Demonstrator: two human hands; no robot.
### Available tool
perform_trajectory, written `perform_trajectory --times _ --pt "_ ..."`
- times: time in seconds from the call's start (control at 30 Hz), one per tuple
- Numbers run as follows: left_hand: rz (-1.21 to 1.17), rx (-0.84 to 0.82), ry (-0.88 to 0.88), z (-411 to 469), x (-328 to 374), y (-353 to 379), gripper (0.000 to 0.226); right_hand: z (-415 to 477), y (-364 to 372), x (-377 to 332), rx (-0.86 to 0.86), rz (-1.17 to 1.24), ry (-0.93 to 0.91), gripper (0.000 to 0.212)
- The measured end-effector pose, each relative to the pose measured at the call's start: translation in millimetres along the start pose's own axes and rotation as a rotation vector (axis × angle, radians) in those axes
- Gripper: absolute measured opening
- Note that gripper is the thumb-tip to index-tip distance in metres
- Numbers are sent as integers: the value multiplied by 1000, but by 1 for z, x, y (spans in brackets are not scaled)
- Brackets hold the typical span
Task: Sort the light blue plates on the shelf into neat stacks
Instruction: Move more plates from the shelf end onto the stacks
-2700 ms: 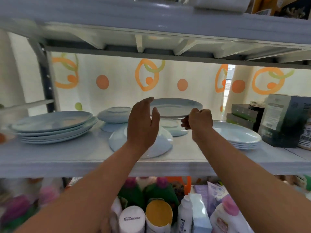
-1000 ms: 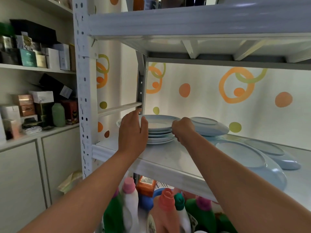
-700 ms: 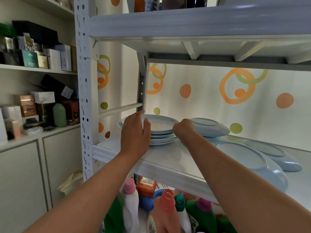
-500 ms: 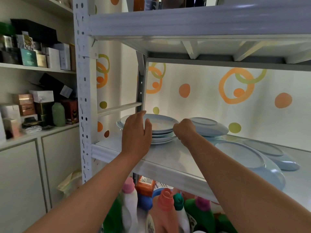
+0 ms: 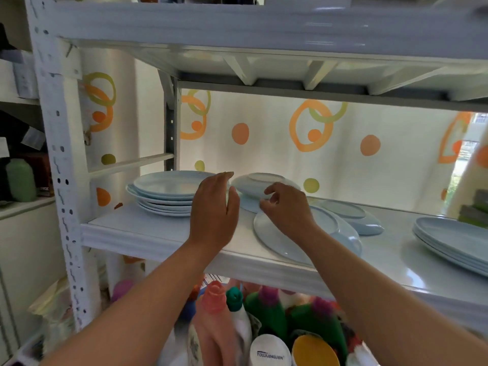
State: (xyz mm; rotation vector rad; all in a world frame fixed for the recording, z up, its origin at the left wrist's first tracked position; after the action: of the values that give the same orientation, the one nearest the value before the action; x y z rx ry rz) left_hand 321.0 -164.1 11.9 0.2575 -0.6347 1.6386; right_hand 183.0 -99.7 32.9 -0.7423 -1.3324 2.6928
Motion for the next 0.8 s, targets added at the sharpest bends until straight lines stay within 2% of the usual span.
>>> perform_trajectory --times 0.07,0.17,0.33,0.4,0.53,0.8 --pt "-34 -26 -11 -4 9 14 43 -8 -8 19 5 -131 -83 38" --pt "-58 -54 -13 -9 17 30 39 -19 -20 46 -76 -294 -143 54" --pt "-97 -83 -96 -12 20 52 36 -34 -47 84 -64 -305 -181 42" --pt "-104 -91 -118 -14 22 61 37 -43 -57 98 -118 -328 -208 61" --pt "-130 -116 -122 -21 32 76 37 -62 -64 124 -352 -517 -232 90" --pt "-134 -126 -101 -24 43 88 41 -55 -56 127 -377 -688 -321 85"
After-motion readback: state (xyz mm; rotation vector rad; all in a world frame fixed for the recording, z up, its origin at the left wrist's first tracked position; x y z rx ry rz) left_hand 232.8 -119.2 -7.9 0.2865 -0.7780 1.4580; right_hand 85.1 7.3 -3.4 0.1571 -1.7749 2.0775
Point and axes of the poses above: each hand's wrist, its own z-axis towards the middle knuckle, its own y-axis out of the palm, x = y × z, the point moved 3 cm from there along z, towards the middle knuckle, and after that the axes turned 13 degrees about -z, right-handed, at the moved point
